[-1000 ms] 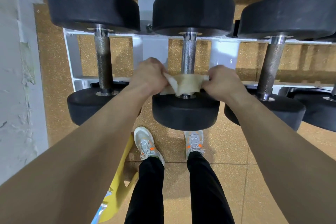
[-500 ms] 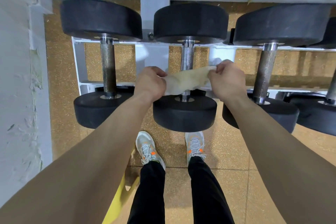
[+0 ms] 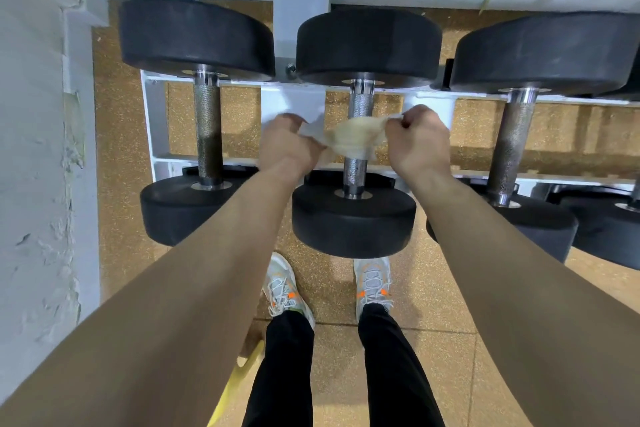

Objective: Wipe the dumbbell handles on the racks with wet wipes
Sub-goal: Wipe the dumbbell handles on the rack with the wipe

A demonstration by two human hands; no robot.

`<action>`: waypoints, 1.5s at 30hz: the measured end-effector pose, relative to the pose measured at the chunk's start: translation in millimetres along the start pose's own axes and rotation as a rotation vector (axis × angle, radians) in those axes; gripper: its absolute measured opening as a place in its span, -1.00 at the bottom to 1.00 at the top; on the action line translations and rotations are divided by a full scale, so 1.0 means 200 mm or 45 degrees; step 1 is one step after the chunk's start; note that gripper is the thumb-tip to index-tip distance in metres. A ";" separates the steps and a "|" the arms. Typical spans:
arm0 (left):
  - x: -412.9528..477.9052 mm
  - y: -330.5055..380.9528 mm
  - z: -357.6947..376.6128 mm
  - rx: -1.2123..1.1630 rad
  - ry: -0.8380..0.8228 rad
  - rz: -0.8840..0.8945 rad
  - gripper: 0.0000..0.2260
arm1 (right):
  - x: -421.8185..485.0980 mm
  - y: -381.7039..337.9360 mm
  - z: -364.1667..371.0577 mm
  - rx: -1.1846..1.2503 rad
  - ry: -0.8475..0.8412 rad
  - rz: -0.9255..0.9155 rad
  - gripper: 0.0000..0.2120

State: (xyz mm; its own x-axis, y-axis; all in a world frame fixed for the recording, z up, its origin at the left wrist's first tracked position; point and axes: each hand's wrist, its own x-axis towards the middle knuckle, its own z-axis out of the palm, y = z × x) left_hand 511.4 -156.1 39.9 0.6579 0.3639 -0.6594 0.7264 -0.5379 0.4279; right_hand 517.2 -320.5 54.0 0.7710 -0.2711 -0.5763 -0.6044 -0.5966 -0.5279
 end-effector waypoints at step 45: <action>-1.04 0.15 -0.23 -1.442 -0.488 -0.229 -0.68 | -0.66 0.18 -0.65 1.054 -0.906 0.188 -0.49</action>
State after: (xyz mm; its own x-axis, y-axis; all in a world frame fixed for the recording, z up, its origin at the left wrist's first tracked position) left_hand 405.4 -213.9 219.0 0.5673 0.0130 -0.8234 0.6900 0.5384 0.4839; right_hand 418.5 -404.3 192.1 0.5492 0.3575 -0.7554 -0.8335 0.1690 -0.5260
